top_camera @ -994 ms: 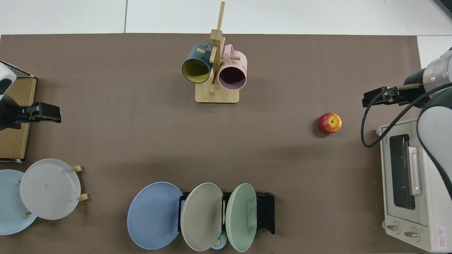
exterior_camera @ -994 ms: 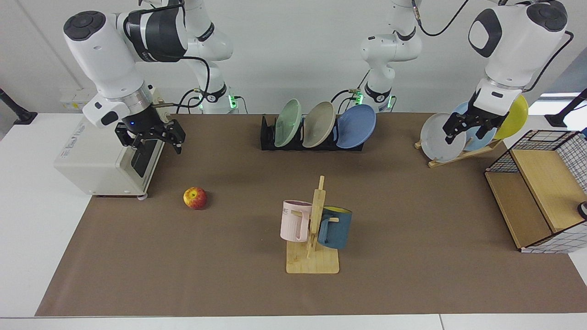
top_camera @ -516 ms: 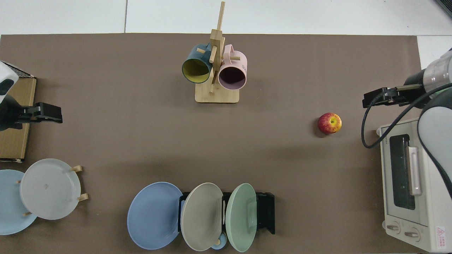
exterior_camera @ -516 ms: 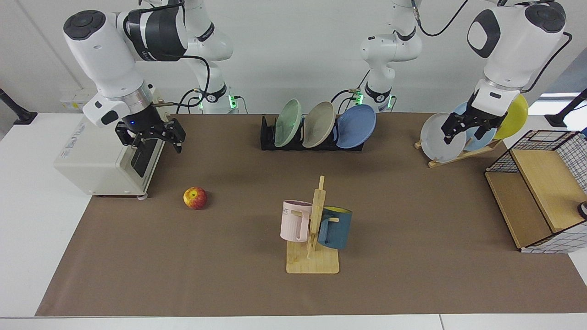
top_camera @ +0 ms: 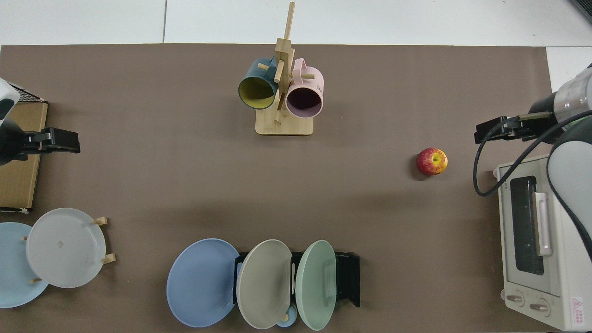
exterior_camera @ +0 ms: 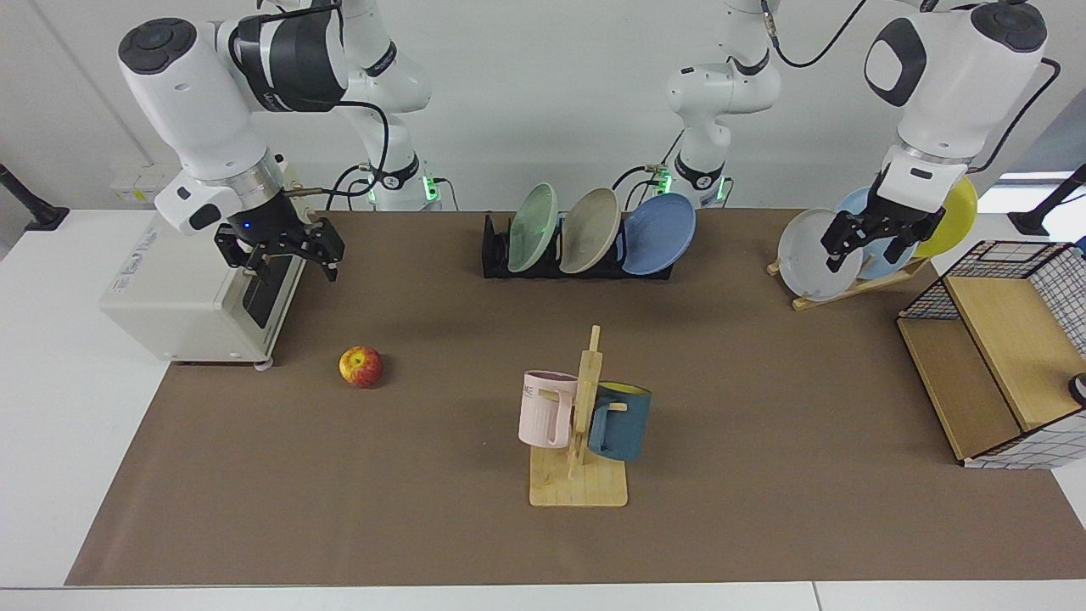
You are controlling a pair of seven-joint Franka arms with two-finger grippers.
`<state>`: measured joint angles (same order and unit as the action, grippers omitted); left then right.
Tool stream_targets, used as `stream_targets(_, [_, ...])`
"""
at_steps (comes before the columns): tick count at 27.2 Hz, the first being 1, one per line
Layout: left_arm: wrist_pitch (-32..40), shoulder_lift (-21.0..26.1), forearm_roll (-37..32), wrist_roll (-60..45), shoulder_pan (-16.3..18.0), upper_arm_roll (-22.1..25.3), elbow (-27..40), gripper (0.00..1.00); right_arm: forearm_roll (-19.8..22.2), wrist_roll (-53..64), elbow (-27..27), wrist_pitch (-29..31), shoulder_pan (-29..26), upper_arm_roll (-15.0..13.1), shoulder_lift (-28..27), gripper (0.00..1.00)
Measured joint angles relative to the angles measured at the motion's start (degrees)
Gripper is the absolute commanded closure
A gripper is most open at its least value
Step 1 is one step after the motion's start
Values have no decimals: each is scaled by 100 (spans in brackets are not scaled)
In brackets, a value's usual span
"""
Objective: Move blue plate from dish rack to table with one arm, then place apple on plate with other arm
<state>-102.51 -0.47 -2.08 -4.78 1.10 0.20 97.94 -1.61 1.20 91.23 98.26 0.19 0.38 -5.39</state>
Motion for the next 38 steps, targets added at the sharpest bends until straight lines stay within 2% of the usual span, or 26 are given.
stream_targets(6, [141, -11, 0, 8, -3, -20, 1, 0, 0, -21, 0, 0, 15, 9, 9, 0])
stream_targets(14, [291, -23, 0, 16, -5, -29, 7, 0, 4, -686, 6, 21, 20, 61, -9, 0])
stream_targets(22, [421, -154, -407, 130, -141, -63, 249, 0, 2, -792, 122, 489, 105, 106, -315, 0])
stream_targets(27, [457, -578, -979, -145, -613, -160, 910, 0, 3, -821, 365, 1069, 278, 113, -612, 0])
stream_targets(31, [752, -1041, -1401, -804, -945, -520, 1474, 1, 7, -828, 547, 1389, 351, 114, -819, 0])
stream_targets(38, [1276, -1660, -1765, -1242, -1050, -1087, 2035, 1, 127, -807, 652, 1635, 312, 74, -1111, 0])
